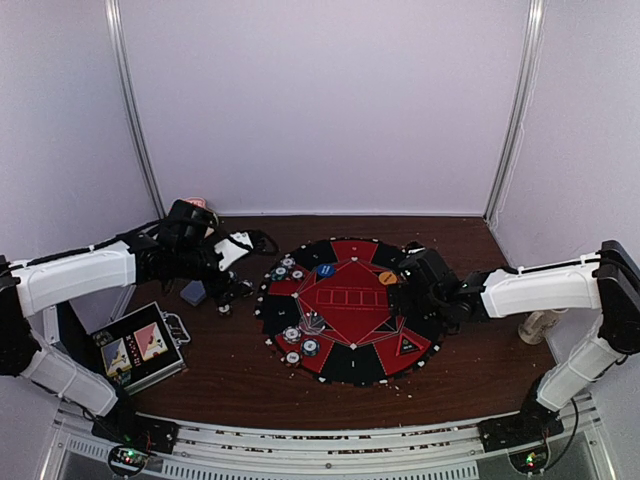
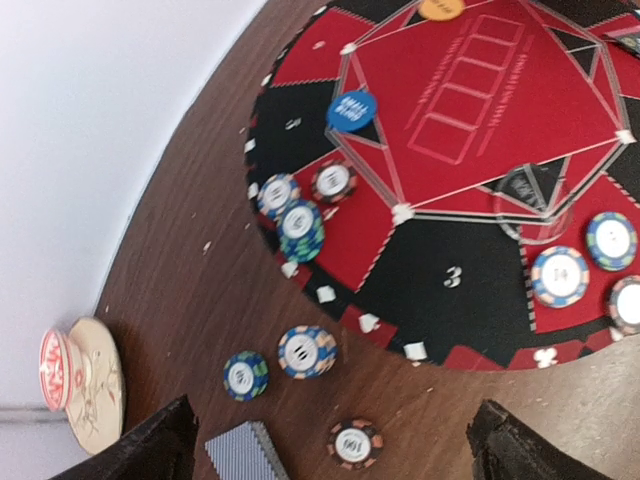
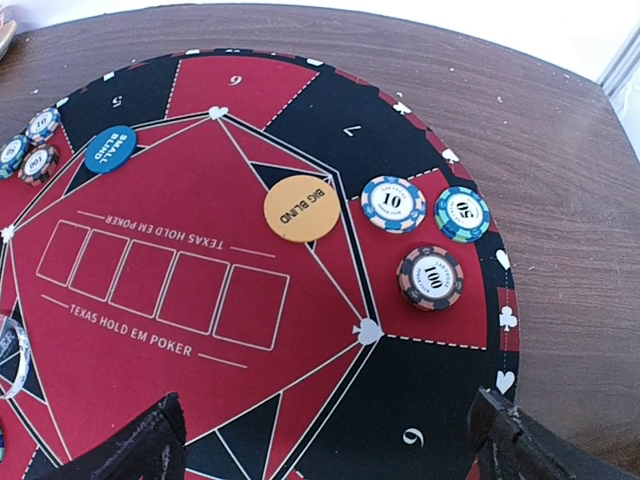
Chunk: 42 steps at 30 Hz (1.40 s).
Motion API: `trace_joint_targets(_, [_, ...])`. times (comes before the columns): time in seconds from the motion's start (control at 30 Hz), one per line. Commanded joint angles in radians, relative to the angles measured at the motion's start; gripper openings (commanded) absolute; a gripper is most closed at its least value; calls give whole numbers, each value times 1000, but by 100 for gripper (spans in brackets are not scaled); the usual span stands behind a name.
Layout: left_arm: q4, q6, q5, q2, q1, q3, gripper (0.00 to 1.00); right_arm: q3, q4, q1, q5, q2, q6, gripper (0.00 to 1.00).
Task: Distribute texas hold em gaming equipment
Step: Place the pile of poker chips at the dealer area, then pick up the face-down deck piles from the center of the board.
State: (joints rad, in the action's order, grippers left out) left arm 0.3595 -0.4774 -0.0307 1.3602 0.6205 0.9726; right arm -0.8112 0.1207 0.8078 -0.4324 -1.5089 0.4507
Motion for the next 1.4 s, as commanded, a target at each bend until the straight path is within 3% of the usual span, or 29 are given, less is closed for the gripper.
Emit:
trace_joint_targets(0.0, [-20, 46, -45, 3, -140, 26, 98, -33, 33, 18, 20, 5, 6, 100])
trace_joint_targets(0.23, [44, 41, -68, 150, -353, 87, 98, -68, 43, 93, 53, 18, 20, 100])
trace_joint_targets(0.57, [116, 88, -65, 381, -491, 209, 98, -57, 15, 177, 10, 24, 7, 100])
trace_joint_targets(1.1, [200, 44, -120, 526, -515, 273, 98, -49, 13, 196, -24, 41, -5, 100])
trace_joint_targets(1.37, [261, 19, -82, 591, -525, 329, 98, -51, 13, 201, -30, 36, -6, 100])
